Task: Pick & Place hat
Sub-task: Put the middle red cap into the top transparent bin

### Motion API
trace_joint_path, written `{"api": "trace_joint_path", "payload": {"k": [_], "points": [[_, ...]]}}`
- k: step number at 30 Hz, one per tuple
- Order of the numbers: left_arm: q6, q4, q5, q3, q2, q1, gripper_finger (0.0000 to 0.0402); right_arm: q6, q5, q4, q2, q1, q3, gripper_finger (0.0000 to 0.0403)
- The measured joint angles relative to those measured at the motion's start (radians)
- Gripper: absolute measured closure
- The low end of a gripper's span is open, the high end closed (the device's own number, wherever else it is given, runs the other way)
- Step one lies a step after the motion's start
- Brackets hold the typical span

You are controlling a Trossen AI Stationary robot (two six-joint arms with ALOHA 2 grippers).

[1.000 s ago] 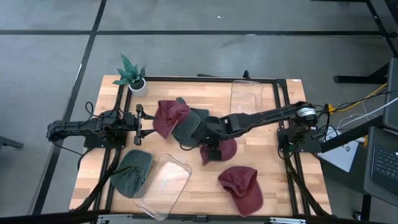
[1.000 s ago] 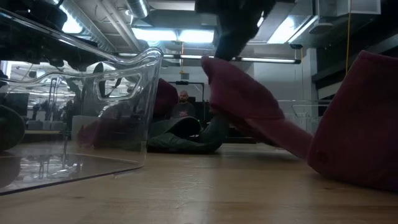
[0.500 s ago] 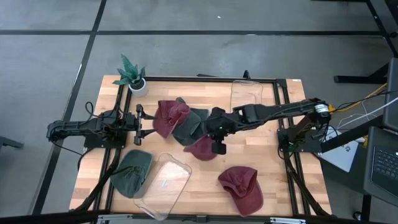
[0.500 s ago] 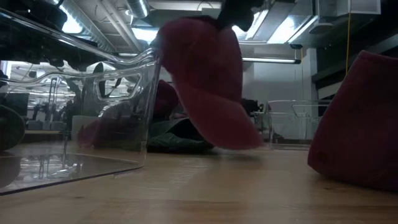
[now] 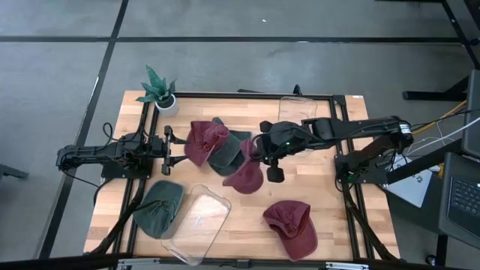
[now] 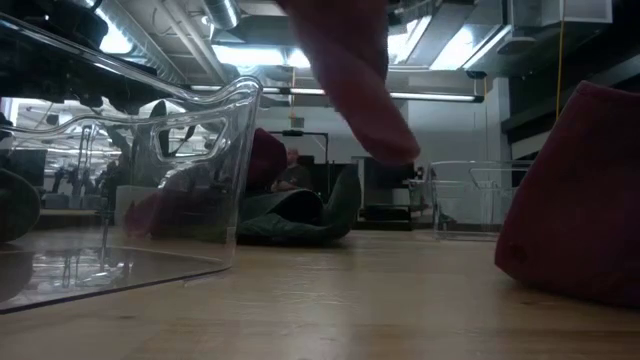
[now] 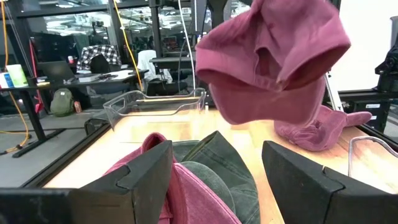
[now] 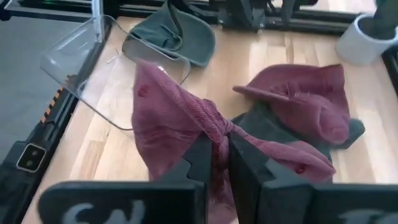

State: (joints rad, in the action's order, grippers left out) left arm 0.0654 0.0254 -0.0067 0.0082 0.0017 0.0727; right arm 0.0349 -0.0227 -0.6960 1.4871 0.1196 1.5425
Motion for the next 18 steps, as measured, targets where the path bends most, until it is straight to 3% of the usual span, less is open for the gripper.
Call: {"api": "trace_joint_path", "payload": {"k": [18], "points": [[0.0,0.0,0.0,0.0,0.0,0.0,0.0156,0.201,-0.003,-0.045,-0.154,-0.014,0.0,0.0361]]}}
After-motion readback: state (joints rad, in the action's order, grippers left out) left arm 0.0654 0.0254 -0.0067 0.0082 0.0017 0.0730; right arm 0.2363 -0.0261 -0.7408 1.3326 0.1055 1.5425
